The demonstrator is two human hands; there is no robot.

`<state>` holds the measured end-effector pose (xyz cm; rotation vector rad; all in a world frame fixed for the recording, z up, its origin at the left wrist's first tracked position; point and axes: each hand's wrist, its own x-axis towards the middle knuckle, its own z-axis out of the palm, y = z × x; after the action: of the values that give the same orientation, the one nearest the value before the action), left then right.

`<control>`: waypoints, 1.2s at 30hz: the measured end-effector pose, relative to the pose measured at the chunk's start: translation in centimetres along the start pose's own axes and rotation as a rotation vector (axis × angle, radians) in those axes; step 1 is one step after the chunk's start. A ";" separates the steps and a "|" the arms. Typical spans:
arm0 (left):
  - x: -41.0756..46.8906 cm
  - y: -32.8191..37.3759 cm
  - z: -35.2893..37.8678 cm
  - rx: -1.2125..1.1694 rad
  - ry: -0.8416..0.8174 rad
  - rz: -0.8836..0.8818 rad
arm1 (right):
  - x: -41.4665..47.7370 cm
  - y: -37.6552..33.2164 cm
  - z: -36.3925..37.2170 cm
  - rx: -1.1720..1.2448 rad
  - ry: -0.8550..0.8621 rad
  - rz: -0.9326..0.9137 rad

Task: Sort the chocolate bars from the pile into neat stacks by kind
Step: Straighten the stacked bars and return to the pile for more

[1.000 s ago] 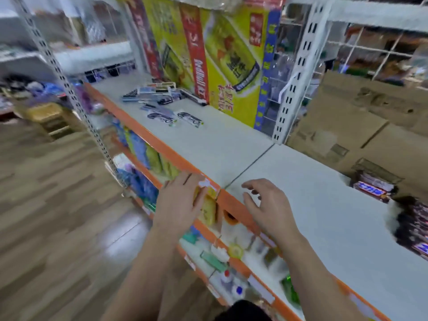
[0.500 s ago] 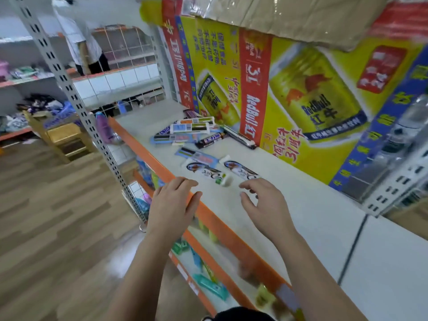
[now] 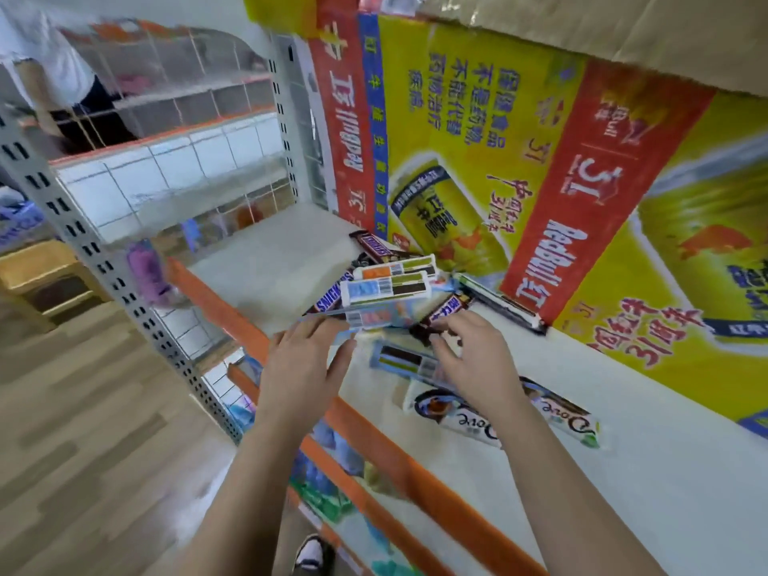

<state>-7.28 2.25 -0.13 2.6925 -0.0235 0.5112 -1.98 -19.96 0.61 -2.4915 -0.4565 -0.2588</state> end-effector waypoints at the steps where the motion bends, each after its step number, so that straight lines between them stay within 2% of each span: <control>1: 1.2 -1.3 -0.2 -0.012 -0.022 0.019 | 1.4 -0.5 0.9 -0.015 -0.001 0.014; 8: 7.4 -7.2 -0.6 -0.044 -0.126 0.189 | 9.3 -2.0 5.2 -0.091 0.070 0.065; 12: 9.8 -8.9 -0.3 -0.093 -0.114 0.272 | 12.0 -1.1 6.8 -0.185 -0.027 0.176; 18: 12.7 -9.7 1.2 -0.183 -0.104 0.324 | 12.8 -0.2 6.7 -0.312 -0.025 0.260; 24: 15.0 -9.4 2.8 -0.194 -0.115 0.341 | 11.4 -0.5 5.5 -0.252 0.030 0.287; 27: 15.7 -9.2 3.5 -0.192 -0.134 0.327 | 10.2 -0.6 5.3 -0.302 0.108 0.268; 31: 16.2 -8.9 4.3 -0.210 -0.236 0.221 | 9.1 -0.1 4.8 -0.291 0.142 0.221; 36: 17.0 -8.5 4.6 -0.433 -0.413 0.058 | 8.6 -0.4 4.3 -0.238 0.174 0.183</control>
<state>10.92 9.22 -1.26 2.3243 -0.2925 -0.0443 6.16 -14.93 -0.21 -2.6905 -0.1308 -0.4750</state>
